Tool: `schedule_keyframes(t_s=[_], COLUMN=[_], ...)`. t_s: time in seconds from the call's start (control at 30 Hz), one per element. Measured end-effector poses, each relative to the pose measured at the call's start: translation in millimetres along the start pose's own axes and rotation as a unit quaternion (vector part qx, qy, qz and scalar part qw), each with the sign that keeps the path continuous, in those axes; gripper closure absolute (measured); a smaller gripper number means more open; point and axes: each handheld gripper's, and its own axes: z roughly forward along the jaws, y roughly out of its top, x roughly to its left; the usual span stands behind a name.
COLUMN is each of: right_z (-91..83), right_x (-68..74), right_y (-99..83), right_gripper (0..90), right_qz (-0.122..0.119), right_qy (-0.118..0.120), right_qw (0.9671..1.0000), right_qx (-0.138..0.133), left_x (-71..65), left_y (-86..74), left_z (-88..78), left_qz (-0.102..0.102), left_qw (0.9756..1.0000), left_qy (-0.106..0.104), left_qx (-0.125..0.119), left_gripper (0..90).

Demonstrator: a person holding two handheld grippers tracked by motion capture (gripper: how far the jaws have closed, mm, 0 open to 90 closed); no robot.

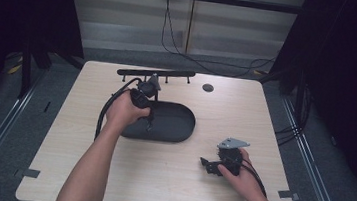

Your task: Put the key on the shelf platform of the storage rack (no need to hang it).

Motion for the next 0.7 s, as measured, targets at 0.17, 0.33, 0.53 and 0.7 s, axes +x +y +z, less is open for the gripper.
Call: schedule_keyframes(t_s=[0.17,0.33,0.53,0.7], right_z=[0.0,0.0,0.0,0.0], right_x=[0.0,0.0,0.1,0.0], right_y=[0.0,0.0,0.0,-0.1], right_gripper=[13.7,13.7,13.7,13.7], right_qz=[0.0,0.0,0.0,0.0], right_qy=[0.0,0.0,0.0,0.0], right_qw=[1.0,1.0,1.0,1.0], right_qx=[0.0,0.0,0.0,0.0], left_x=[-0.6,0.7,3.7,1.5], left_y=[3.1,3.3,-0.2,-1.5], left_z=[5.3,9.3,20.5,23.7], left_qz=[0.001,-0.005,-0.008,-0.01], left_qw=[1.0,0.9998,0.9997,0.9995], left_qy=[0.003,0.011,0.016,0.01], left_qx=[-0.005,-0.016,-0.017,-0.027], left_gripper=[67.5,67.4,67.4,67.4])
